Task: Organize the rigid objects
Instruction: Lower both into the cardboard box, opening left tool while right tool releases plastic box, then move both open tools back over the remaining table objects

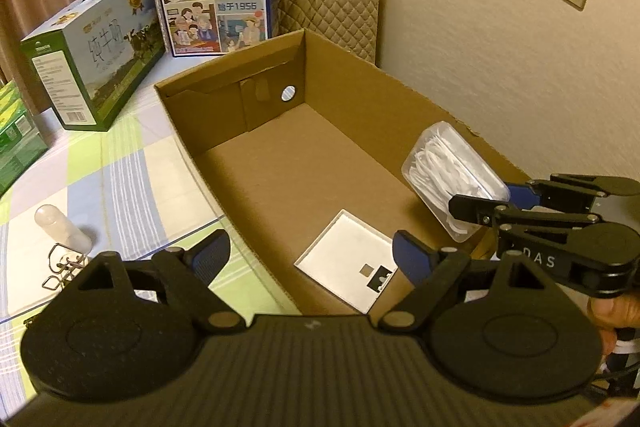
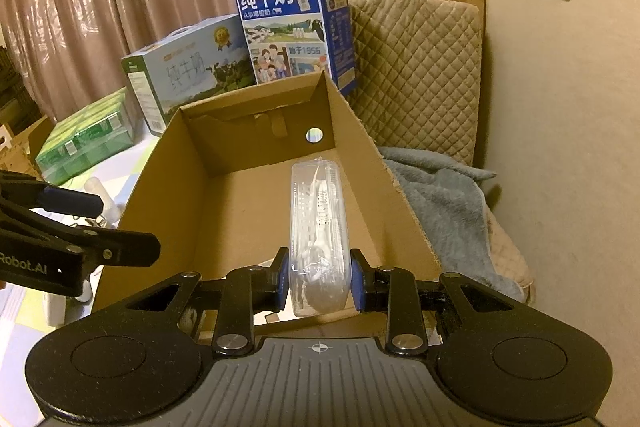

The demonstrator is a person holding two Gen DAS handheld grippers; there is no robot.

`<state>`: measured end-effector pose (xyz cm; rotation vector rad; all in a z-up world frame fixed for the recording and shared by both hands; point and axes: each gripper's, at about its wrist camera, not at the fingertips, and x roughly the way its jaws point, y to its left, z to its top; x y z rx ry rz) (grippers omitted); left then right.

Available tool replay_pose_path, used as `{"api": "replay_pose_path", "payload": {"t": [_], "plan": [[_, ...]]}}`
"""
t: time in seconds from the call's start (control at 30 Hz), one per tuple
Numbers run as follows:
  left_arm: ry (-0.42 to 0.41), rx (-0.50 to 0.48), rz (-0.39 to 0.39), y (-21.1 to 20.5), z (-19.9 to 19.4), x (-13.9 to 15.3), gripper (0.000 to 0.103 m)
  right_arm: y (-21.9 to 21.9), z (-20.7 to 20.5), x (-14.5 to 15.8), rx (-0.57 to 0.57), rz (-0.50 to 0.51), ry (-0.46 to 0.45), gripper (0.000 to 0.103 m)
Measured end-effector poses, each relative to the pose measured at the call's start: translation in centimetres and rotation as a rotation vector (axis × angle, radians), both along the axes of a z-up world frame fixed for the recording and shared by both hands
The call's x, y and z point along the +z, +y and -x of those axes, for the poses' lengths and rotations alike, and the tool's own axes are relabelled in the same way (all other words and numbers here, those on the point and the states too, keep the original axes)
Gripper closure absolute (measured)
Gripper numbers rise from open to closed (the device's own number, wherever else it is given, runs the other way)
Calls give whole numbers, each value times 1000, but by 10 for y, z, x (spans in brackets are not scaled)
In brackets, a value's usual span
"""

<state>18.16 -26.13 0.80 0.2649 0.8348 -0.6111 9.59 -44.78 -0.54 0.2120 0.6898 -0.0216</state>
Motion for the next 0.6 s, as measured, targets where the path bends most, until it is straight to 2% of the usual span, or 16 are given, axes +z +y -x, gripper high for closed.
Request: {"api": "replay_pose_path", "payload": {"t": [0.3, 0.37, 0.43, 0.6], "plan": [[-1, 12, 15, 8, 0, 1, 18, 3, -3, -3, 0, 29, -10, 76], [-1, 17, 20, 11, 2, 2, 18, 3, -3, -2, 7, 31, -17, 70], [0, 25, 25, 15, 3, 2, 18, 3, 1, 0, 3, 27, -36, 49], [-2, 52, 36, 32, 11, 5, 18, 7, 13, 11, -4, 17, -65, 48]]}}
